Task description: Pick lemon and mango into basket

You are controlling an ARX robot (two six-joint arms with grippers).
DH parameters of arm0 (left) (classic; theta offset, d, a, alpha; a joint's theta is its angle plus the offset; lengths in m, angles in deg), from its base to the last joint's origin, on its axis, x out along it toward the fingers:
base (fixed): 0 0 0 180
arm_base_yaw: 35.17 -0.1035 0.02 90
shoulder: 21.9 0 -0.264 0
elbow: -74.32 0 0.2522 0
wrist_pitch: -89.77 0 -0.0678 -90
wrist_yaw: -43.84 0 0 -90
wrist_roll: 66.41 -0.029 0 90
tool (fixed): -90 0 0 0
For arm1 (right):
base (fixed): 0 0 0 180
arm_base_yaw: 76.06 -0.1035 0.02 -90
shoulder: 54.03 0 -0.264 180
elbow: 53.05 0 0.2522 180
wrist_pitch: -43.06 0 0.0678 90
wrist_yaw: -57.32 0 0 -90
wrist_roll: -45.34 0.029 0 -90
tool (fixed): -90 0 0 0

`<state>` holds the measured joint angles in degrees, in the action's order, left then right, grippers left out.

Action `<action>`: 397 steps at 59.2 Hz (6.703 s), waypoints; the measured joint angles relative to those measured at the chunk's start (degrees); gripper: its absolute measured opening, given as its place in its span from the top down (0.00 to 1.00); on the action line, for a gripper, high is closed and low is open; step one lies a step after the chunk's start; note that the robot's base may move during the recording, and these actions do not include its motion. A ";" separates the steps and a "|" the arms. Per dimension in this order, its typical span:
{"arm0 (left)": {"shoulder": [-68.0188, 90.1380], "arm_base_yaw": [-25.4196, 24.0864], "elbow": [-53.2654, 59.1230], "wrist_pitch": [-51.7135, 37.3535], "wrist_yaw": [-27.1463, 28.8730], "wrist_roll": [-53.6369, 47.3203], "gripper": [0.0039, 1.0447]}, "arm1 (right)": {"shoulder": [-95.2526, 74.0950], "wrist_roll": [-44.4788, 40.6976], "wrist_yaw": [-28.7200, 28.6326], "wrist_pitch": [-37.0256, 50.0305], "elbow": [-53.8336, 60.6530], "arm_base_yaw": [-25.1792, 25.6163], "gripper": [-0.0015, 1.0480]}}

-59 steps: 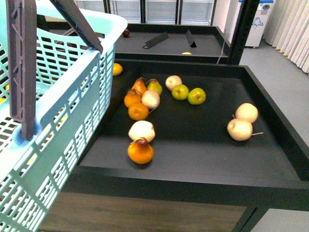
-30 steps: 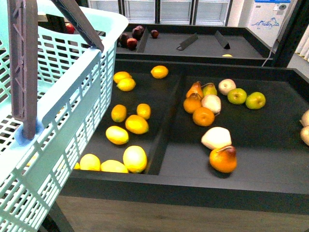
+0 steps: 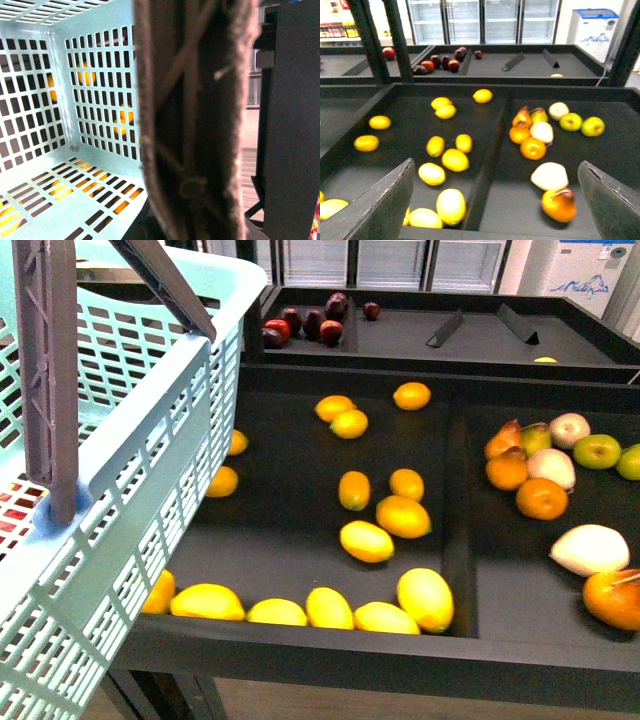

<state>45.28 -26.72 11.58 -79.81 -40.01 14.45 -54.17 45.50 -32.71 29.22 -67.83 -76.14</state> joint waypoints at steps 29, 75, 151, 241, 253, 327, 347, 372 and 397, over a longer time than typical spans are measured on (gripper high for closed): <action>0.00 0.00 0.15 0.02 -0.13 0.02 0.95 | -0.07 -0.02 0.26 0.02 0.00 0.00 0.08; -0.09 -0.48 0.17 0.02 0.35 -1.18 0.95 | -0.04 0.00 -0.09 -0.04 0.02 0.09 0.08; 44.17 21.35 -54.51 23.15 -18.93 -37.66 0.96 | -0.02 0.00 0.02 -0.04 0.02 0.09 0.08; 44.22 20.83 -54.51 23.06 -18.08 -37.09 0.96 | -98.64 20.06 -6.27 18.73 -40.13 12.85 0.08; 44.22 20.83 -54.51 23.06 -18.18 -37.07 0.96 | -115.80 29.66 -6.03 17.27 -51.21 10.12 0.08; 44.22 20.83 -54.51 23.06 -18.16 -37.07 0.96 | -156.41 52.61 -6.45 -3.41 -106.12 6.32 0.08; 44.24 20.83 -54.51 23.06 -18.14 -37.07 0.96 | -163.29 53.09 -4.50 -9.49 -118.62 5.44 0.08; 44.24 20.83 -54.51 23.06 -18.14 -37.07 0.96 | -167.01 54.49 -1.18 -12.02 -123.73 6.05 0.41; 44.24 20.83 -54.51 23.06 -18.14 -37.07 0.96 | -159.77 49.29 -0.26 -3.93 -108.72 8.02 0.50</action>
<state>89.52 -5.89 -42.93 -56.75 -58.15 -22.62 -213.94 94.79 -32.97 25.29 -176.55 -68.12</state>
